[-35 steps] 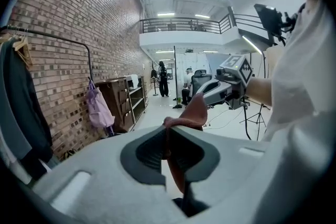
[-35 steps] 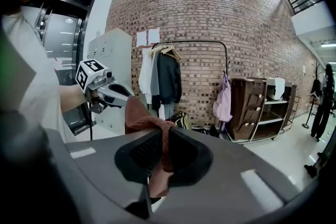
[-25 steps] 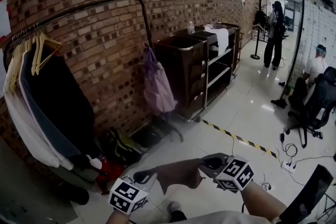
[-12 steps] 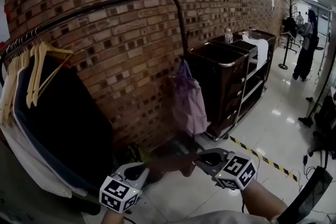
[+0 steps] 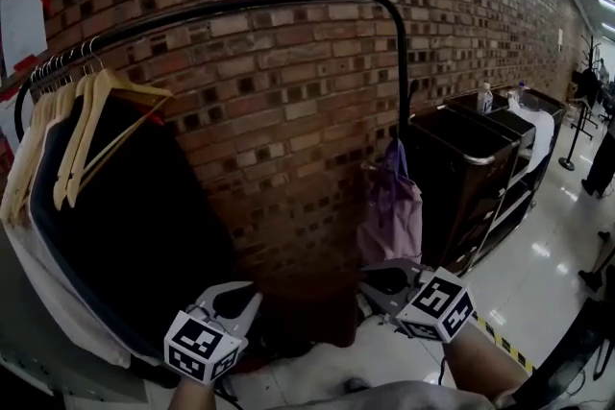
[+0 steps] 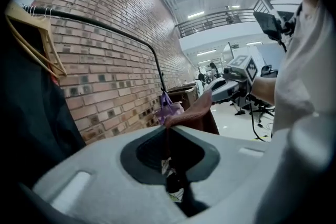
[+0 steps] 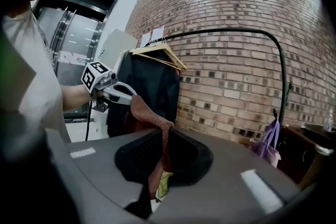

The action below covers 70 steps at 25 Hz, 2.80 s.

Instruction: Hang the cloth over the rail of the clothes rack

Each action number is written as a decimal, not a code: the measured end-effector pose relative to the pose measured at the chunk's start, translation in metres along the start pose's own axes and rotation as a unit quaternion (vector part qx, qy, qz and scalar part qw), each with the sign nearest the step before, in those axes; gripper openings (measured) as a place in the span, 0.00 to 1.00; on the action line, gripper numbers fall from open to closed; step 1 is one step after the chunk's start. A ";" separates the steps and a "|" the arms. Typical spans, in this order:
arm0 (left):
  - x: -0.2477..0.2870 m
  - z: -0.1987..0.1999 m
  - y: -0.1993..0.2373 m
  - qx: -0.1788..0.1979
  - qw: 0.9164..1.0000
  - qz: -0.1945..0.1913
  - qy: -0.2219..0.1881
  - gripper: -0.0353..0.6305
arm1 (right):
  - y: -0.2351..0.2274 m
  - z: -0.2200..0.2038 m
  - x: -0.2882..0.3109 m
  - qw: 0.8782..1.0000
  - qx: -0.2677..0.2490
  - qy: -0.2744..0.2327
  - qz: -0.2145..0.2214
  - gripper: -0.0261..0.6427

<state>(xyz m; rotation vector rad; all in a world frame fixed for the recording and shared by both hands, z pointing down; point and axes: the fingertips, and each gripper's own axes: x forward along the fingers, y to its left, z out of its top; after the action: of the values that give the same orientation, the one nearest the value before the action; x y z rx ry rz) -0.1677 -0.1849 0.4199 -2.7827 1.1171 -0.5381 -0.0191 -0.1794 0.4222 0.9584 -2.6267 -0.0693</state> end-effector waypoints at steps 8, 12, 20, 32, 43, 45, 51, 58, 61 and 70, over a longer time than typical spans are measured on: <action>0.054 0.051 0.066 0.015 0.997 0.074 -0.004 0.08 | -0.092 0.048 0.047 0.996 -0.075 -0.028 0.044 0.06; 0.082 0.074 0.082 0.024 0.995 0.101 -0.010 0.08 | -0.130 0.064 0.055 0.991 -0.119 -0.045 0.050 0.06; 0.113 0.120 0.108 0.083 0.985 0.149 -0.005 0.08 | -0.193 0.099 0.058 0.976 -0.201 -0.077 0.037 0.06; 0.080 0.275 0.172 0.258 0.937 0.231 -0.042 0.08 | -0.249 0.261 0.034 0.927 -0.333 -0.167 -0.037 0.06; 0.047 0.422 0.254 0.379 0.876 0.296 -0.048 0.08 | -0.300 0.410 0.024 0.888 -0.411 -0.167 -0.123 0.06; 0.040 0.448 0.269 0.390 0.868 0.304 -0.048 0.08 | -0.308 0.437 0.025 0.875 -0.433 -0.161 -0.146 0.06; 0.034 0.490 0.310 0.407 0.858 0.313 -0.016 0.08 | -0.329 0.500 0.033 0.856 -0.465 -0.132 -0.184 0.06; 0.056 0.491 0.361 0.429 0.865 0.245 0.084 0.08 | -0.355 0.527 0.073 0.865 -0.473 -0.061 -0.157 0.06; 0.069 0.481 0.376 0.428 0.872 0.187 0.144 0.08 | -0.369 0.524 0.095 0.869 -0.476 -0.021 -0.129 0.06; 0.100 0.439 0.411 0.373 0.890 0.063 0.254 0.08 | -0.392 0.489 0.146 0.897 -0.423 0.130 -0.003 0.06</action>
<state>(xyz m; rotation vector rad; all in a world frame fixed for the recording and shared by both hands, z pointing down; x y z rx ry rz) -0.2117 -0.5708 -0.0502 -1.9277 0.8746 -1.3855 -0.0448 -0.6083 -0.0572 0.5931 -1.9975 -0.9298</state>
